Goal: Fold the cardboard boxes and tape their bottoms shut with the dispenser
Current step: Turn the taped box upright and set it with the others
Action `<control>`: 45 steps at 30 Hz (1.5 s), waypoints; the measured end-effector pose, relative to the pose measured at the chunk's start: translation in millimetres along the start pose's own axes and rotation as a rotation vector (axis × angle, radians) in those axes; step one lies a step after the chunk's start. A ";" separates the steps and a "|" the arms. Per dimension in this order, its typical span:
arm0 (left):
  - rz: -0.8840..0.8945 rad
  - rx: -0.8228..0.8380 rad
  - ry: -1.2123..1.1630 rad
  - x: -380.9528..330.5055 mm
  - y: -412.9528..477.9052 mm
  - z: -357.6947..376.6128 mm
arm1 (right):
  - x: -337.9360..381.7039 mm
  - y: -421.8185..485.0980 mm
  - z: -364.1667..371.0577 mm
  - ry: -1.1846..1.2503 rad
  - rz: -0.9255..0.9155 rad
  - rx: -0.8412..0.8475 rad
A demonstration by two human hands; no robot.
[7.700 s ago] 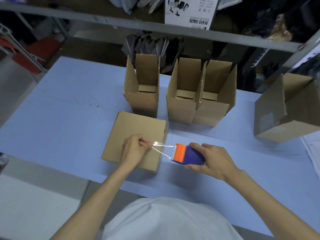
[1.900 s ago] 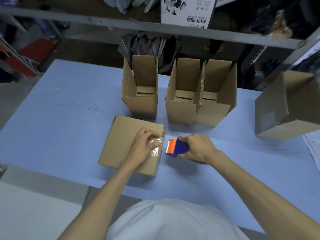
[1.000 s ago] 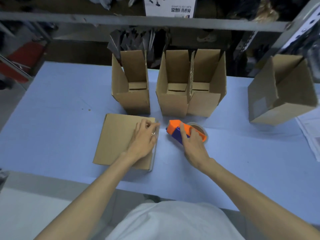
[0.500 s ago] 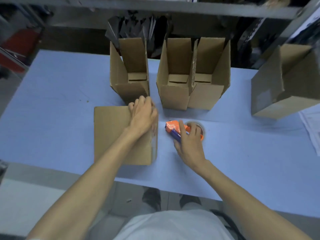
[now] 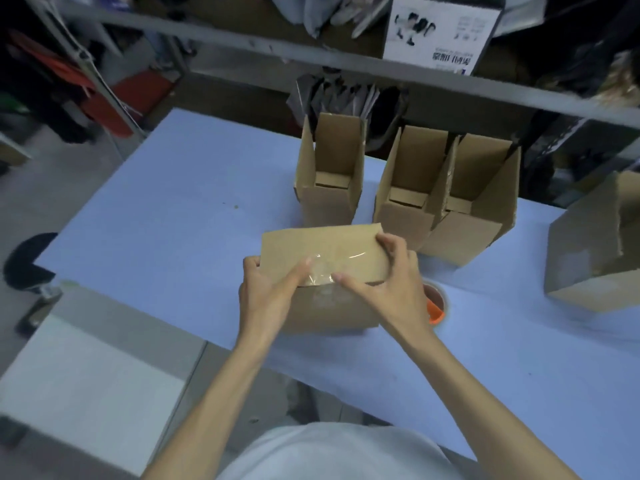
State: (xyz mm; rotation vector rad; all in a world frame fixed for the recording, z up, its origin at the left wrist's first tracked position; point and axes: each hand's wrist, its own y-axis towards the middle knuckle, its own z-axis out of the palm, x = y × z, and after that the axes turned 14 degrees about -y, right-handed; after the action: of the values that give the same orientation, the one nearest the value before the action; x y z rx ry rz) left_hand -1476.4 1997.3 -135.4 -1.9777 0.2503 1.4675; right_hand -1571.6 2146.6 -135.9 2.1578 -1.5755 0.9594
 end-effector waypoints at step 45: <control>0.210 -0.056 0.082 11.1 41.1 -4.2 | 12.6 39.4 26.9 -0.022 -0.022 0.086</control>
State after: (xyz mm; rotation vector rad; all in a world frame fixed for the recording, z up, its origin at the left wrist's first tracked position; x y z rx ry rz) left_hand -1490.2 1965.8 -160.8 -2.1114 0.4690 1.5388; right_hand -1596.8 2107.6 -152.7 2.2463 -1.5432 1.0174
